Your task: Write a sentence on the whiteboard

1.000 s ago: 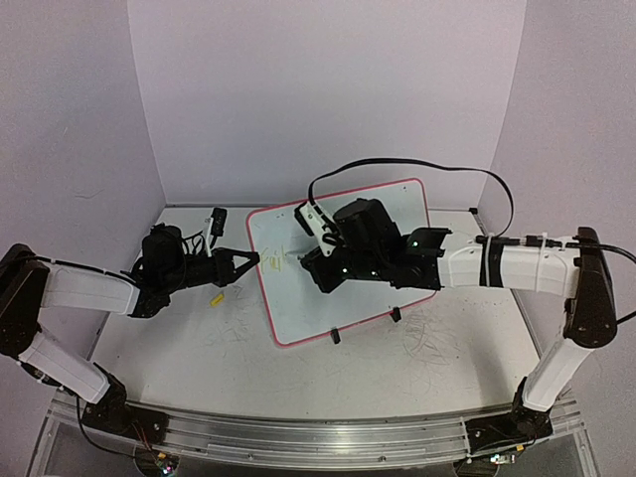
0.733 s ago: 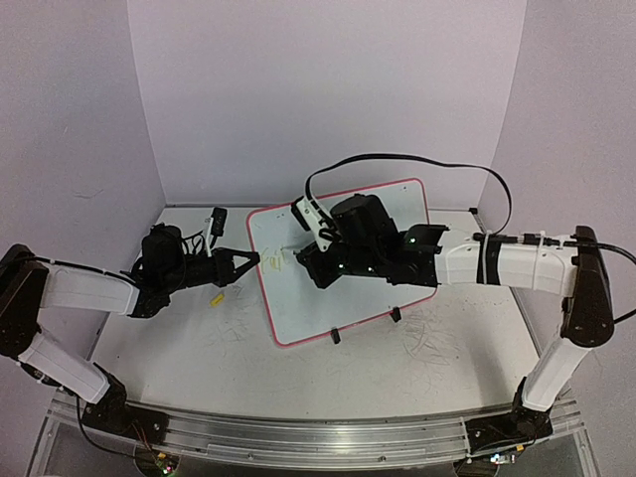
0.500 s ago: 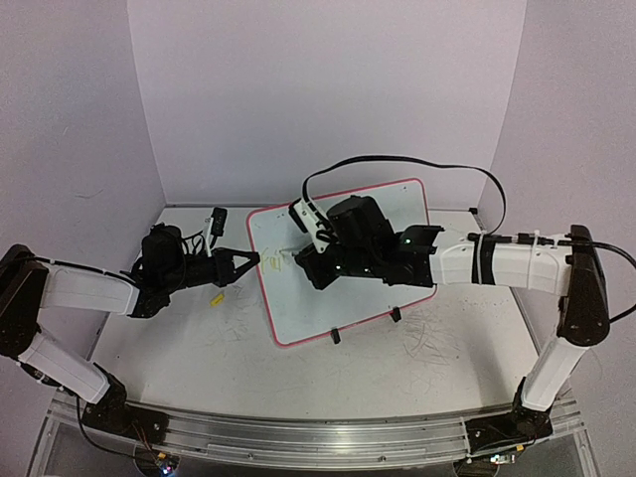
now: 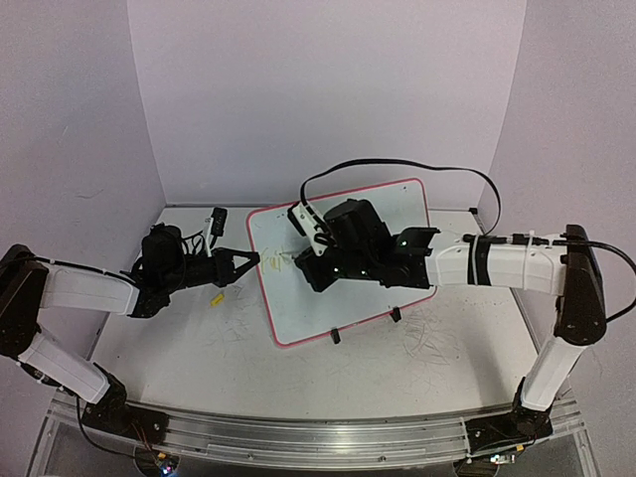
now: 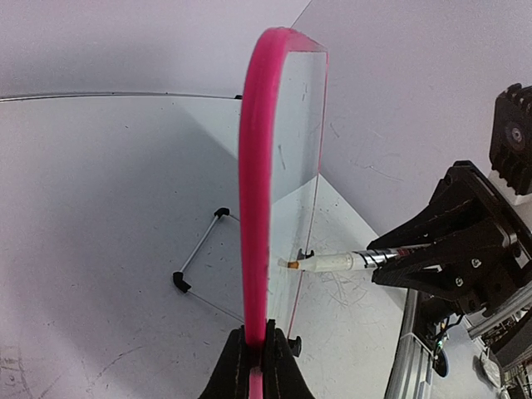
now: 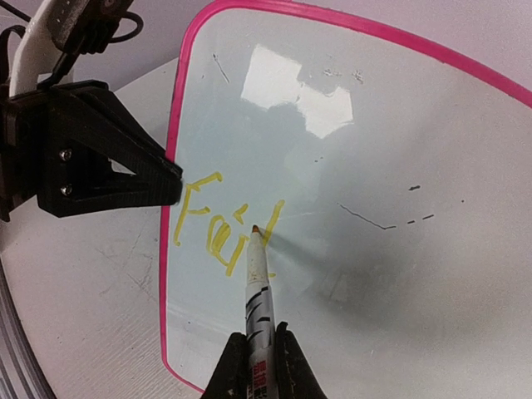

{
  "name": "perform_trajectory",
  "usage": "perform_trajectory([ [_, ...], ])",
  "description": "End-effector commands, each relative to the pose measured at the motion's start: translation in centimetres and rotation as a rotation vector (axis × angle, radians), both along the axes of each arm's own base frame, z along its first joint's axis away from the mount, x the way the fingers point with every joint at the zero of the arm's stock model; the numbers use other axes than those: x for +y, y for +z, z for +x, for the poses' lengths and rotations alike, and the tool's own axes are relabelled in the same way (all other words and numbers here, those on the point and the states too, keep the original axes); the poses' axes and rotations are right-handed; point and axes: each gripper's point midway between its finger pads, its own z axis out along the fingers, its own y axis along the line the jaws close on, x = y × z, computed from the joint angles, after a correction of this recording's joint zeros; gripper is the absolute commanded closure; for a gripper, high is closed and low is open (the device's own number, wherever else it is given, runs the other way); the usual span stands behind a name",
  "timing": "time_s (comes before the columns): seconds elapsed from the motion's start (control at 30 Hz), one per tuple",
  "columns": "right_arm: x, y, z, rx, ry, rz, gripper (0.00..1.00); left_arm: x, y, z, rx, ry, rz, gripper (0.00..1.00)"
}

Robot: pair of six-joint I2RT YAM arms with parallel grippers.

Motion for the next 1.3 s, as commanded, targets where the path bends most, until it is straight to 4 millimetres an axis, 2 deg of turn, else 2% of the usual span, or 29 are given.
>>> perform_trajectory([
  [0.0, 0.3, 1.0, 1.1, -0.028, -0.034, 0.018, 1.00, -0.2, 2.7, -0.4, -0.079, -0.024, -0.035, 1.00],
  [0.17, -0.2, 0.8, 1.3, -0.033, -0.062, -0.002, 1.00, -0.3, 2.6, -0.3, -0.077, -0.024, -0.034, 1.00],
  [0.47, -1.8, 1.5, 1.6, -0.059, -0.118, -0.017, 1.00, -0.3, 2.7, -0.3, -0.078, -0.025, -0.035, 1.00],
  [0.67, -2.0, 4.9, -0.3, -0.083, -0.038, 0.102, 1.00, -0.2, 2.6, -0.4, -0.075, -0.024, -0.035, 1.00],
  [0.73, -1.8, 4.7, -0.1, -0.089, -0.038, 0.096, 1.00, -0.2, 2.5, -0.4, -0.073, -0.023, -0.033, 1.00],
  [0.83, -1.6, 3.4, 0.9, -0.082, -0.067, 0.053, 1.00, -0.2, 2.6, -0.4, -0.075, -0.023, -0.035, 1.00],
  [1.07, -0.6, 3.8, 1.6, -0.084, -0.074, 0.064, 1.00, -0.3, 2.7, -0.4, -0.075, -0.027, -0.037, 1.00],
  [1.27, -0.6, 3.7, 1.9, -0.092, -0.089, 0.058, 1.00, -0.2, 2.8, -0.5, -0.076, -0.027, -0.037, 1.00],
])
